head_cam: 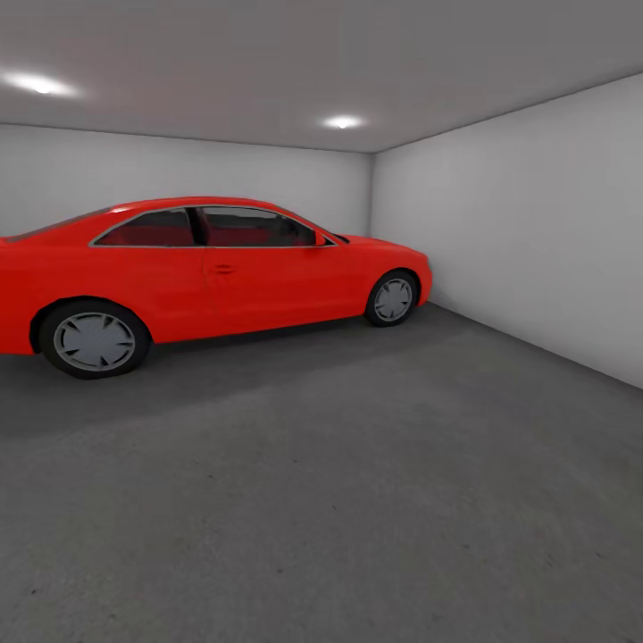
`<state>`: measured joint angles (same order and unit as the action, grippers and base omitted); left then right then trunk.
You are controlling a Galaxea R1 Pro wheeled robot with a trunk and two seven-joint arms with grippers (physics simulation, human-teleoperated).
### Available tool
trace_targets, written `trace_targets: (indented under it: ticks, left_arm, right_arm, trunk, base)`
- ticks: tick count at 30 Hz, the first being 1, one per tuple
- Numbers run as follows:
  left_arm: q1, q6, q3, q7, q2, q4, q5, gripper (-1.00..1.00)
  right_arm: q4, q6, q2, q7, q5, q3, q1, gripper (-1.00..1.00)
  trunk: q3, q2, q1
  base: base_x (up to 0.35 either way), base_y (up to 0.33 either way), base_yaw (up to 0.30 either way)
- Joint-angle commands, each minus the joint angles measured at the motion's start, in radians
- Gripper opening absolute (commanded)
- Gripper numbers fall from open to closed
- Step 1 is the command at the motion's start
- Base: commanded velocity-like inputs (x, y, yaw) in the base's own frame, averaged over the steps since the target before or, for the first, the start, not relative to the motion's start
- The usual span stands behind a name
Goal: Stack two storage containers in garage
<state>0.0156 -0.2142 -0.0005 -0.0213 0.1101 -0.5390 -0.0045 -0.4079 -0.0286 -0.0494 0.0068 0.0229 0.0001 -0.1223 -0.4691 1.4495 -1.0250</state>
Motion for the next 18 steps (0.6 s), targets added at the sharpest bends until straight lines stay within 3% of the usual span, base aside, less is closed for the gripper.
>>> trace_targets:
  ticks: [1,4,6,9,10,14,18]
  left_arm:
    - [0.0,-0.009,0.0,-0.003,0.001,-0.01,0.0,1.0]
    - [-0.001,-0.01,0.0,-0.003,0.002,-0.023,0.0,1.0]
    - [-0.003,-0.011,0.0,-0.001,-0.001,-0.077,0.0,1.0]
    - [-0.003,-0.003,0.002,0.002,-0.004,-0.09,-0.001,1.0]
    - [-0.003,0.058,0.01,-0.002,-0.043,-0.092,-0.001,1.0]
    - [-0.003,0.073,0.076,-0.002,-0.053,-0.091,0.0,1.0]
    - [-0.003,0.076,0.101,-0.001,-0.054,-0.09,0.0,1.0]
  right_arm:
    - [0.0,-0.003,-0.001,0.001,0.009,0.0,0.0,1.0]
    - [-0.001,-0.003,-0.001,0.001,0.019,0.0,0.0,1.0]
    - [-0.036,-0.002,-0.003,-0.001,0.022,-0.003,0.0,1.0]
    - [-0.057,-0.012,-0.027,-0.004,0.02,-0.007,0.0,1.0]
    - [-0.061,-0.041,-0.061,-0.007,0.013,-0.008,0.0,1.0]
    - [-0.06,-0.044,-0.062,-0.007,0.016,0.0,0.0,1.0]
    - [-0.058,-0.045,-0.063,-0.007,0.018,0.001,0.0,1.0]
  trunk:
    - [-0.001,0.0,0.0]
    - [-0.001,0.0,0.0]
    - [-0.001,0.0,0.0]
    - [-0.001,0.0,0.0]
    - [-0.001,0.0,0.0]
    - [-0.001,0.0,0.0]
    - [-0.001,0.0,0.0]
  base:
    - [0.0,0.0,0.0]
    - [0.0,0.0,0.0]
    - [0.0,0.0,0.0]
    - [0.0,0.0,0.0]
    - [0.0,0.0,0.0]
    - [0.0,0.0,0.0]
    - [0.0,0.0,0.0]
